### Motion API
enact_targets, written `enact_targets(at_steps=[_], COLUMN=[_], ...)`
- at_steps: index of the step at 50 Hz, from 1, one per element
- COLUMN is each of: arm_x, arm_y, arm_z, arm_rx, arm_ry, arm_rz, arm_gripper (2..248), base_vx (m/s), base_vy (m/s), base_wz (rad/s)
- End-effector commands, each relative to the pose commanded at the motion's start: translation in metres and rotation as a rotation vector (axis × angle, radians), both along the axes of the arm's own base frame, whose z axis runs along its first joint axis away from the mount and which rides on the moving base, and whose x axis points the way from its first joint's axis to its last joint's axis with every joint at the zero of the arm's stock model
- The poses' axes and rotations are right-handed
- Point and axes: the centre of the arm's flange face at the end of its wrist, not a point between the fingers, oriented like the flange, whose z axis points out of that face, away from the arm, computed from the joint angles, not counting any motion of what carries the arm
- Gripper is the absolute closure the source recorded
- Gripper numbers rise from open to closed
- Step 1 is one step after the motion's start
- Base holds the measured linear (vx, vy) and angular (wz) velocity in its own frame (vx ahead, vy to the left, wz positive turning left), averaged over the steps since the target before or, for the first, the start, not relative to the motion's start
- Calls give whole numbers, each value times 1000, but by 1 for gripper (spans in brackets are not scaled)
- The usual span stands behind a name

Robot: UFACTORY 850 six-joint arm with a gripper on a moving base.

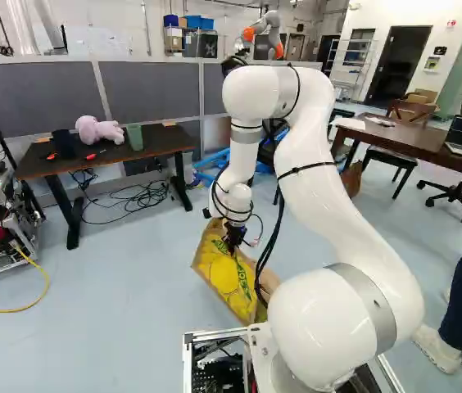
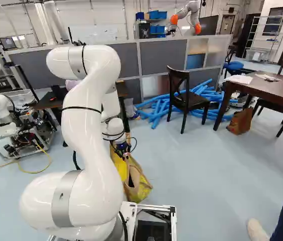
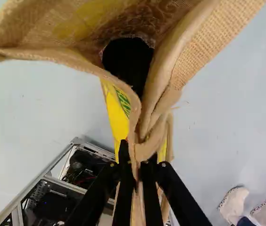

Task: Pick up the bag on the ground and place it on the table

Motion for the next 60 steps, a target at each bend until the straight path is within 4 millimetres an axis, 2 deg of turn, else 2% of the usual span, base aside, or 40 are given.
enact_targets(at_steps=[22,60], arm_x=[-9,-13], arm_y=[-2,-13], arm_z=[33,89], arm_rx=[3,20], arm_ry=[6,-7], arm_rz=[-39,-112], arm_gripper=[226,226], base_vx=[0,0], base_vy=[0,0], base_wz=[0,0])
